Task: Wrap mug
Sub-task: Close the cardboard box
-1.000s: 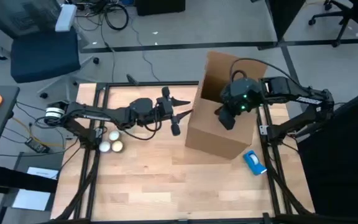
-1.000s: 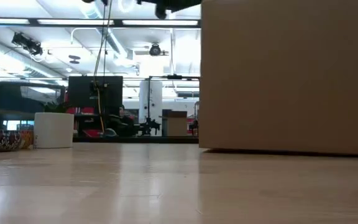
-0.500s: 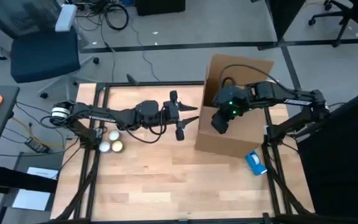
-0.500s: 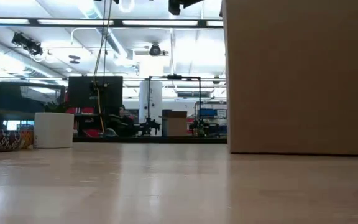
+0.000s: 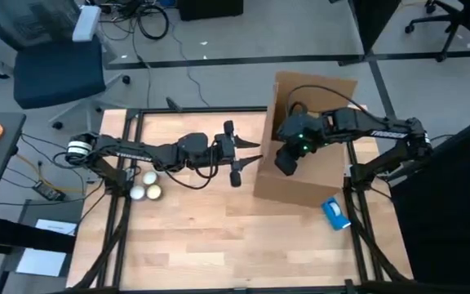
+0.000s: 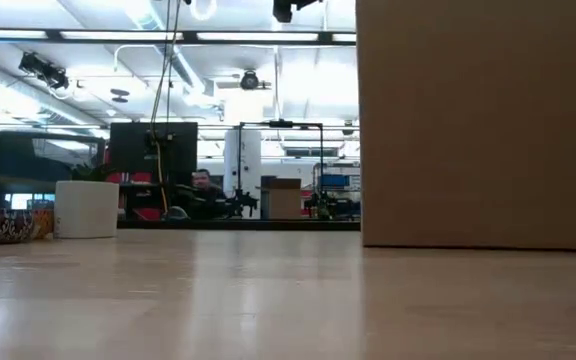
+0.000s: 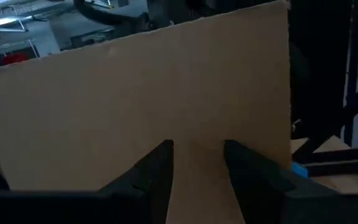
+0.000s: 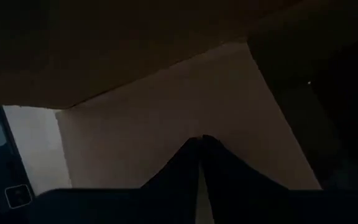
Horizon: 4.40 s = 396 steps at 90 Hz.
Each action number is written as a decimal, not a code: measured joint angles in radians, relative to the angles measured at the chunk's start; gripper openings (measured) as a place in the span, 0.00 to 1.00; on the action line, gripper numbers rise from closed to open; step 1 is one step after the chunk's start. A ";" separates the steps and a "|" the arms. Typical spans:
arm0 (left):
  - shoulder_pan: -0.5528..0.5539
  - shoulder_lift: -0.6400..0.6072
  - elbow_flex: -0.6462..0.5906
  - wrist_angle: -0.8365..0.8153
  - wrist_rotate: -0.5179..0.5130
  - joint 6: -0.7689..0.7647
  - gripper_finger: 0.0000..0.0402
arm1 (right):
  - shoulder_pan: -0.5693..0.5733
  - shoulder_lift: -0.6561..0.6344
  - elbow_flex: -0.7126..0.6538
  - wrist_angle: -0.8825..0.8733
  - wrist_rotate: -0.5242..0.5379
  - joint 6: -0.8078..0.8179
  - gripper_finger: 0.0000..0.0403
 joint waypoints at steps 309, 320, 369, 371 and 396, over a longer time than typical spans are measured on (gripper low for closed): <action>-0.008 0.134 -0.009 0.051 0.055 -0.120 0.33 | -0.463 -0.051 0.140 -0.047 -0.254 -0.109 0.00; -0.006 0.103 -0.011 0.028 0.052 -0.114 0.33 | -0.374 -0.041 0.136 -0.048 -0.130 -0.109 0.00; -0.017 -0.347 -0.011 -0.712 0.025 -0.069 0.33 | -0.244 -0.048 -0.164 0.151 0.022 -0.104 0.00; -0.021 -0.360 -0.011 -0.748 0.026 -0.079 0.33 | -0.243 -0.046 -0.168 0.171 0.025 -0.106 0.00; -0.085 -0.393 -0.033 -0.938 0.028 -0.129 0.33 | -0.264 -0.036 -0.177 0.384 -0.016 -0.169 0.00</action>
